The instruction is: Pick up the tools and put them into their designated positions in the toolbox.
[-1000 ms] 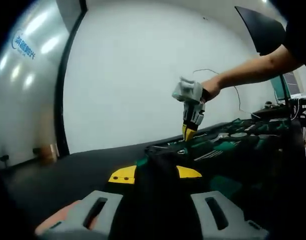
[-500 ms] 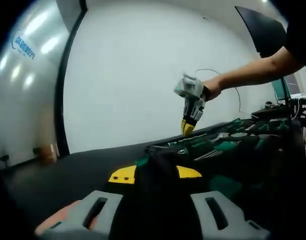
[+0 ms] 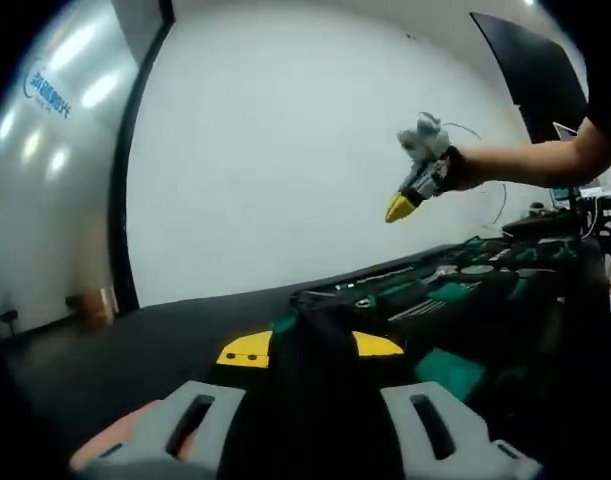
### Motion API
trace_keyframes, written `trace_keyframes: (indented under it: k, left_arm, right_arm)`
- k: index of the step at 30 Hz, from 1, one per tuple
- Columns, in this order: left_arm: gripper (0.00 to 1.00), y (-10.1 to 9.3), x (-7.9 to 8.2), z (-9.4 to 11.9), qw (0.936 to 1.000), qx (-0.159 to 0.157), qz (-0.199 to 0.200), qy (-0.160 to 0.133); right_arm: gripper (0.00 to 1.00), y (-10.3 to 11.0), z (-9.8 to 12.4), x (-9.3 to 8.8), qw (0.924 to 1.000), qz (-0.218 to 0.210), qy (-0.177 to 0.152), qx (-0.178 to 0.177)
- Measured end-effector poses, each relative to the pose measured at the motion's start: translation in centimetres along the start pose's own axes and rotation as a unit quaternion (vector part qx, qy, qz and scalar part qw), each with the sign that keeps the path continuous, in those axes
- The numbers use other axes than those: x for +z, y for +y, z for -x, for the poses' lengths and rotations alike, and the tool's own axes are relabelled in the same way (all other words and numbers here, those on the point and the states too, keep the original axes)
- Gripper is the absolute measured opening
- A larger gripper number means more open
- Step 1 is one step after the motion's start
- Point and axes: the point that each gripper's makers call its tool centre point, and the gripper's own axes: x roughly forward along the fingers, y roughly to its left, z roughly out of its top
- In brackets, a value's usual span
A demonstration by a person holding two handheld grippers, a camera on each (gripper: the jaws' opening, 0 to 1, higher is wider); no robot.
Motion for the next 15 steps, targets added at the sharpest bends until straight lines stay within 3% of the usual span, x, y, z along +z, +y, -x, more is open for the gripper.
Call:
trace_keyframes:
  k: [2, 4, 6, 8, 9, 10, 11, 13, 15]
  left_arm:
    - [0.26, 0.0, 0.0, 0.0, 1.0, -0.001, -0.002, 0.0]
    - [0.26, 0.0, -0.1, -0.1, 1.0, 0.0, -0.002, 0.002]
    - [0.26, 0.0, -0.1, -0.1, 1.0, 0.0, -0.001, 0.003]
    - [0.26, -0.2, 0.0, -0.1, 1.0, 0.002, -0.004, 0.002]
    - [0.26, -0.3, 0.1, -0.1, 1.0, 0.003, -0.006, 0.001]
    - [0.26, -0.3, 0.1, -0.1, 1.0, 0.003, -0.008, 0.0]
    - [0.26, -0.1, 0.1, -0.1, 1.0, 0.003, -0.008, 0.0]
    - [0.26, -0.1, 0.0, -0.1, 1.0, 0.004, -0.005, 0.001]
    - [0.26, -0.2, 0.0, -0.1, 1.0, 0.003, -0.004, 0.002]
  right_arm:
    - [0.02, 0.0, 3.7, -0.4, 0.9968, -0.051, -0.059, -0.014]
    - [0.06, 0.3, 7.4, -2.1, 0.9932, -0.077, -0.085, -0.019]
    - [0.06, 0.3, 11.3, -3.5, 0.9826, -0.122, -0.135, -0.038]
    - [0.08, 0.4, 15.2, -5.2, 0.9573, -0.203, -0.196, -0.066]
    - [0.11, 1.3, 17.4, -6.7, 0.9496, -0.222, -0.21, -0.07]
    - [0.15, 1.6, 18.7, -7.8, 0.9463, -0.225, -0.218, -0.079]
    - [0.17, 1.8, 20.8, -9.1, 0.938, -0.232, -0.236, -0.104]
    - [0.17, 2.3, 22.9, -10.1, 0.9363, -0.217, -0.247, -0.123]
    - [0.17, 3.0, 26.5, -10.9, 0.9206, -0.21, -0.289, -0.158]
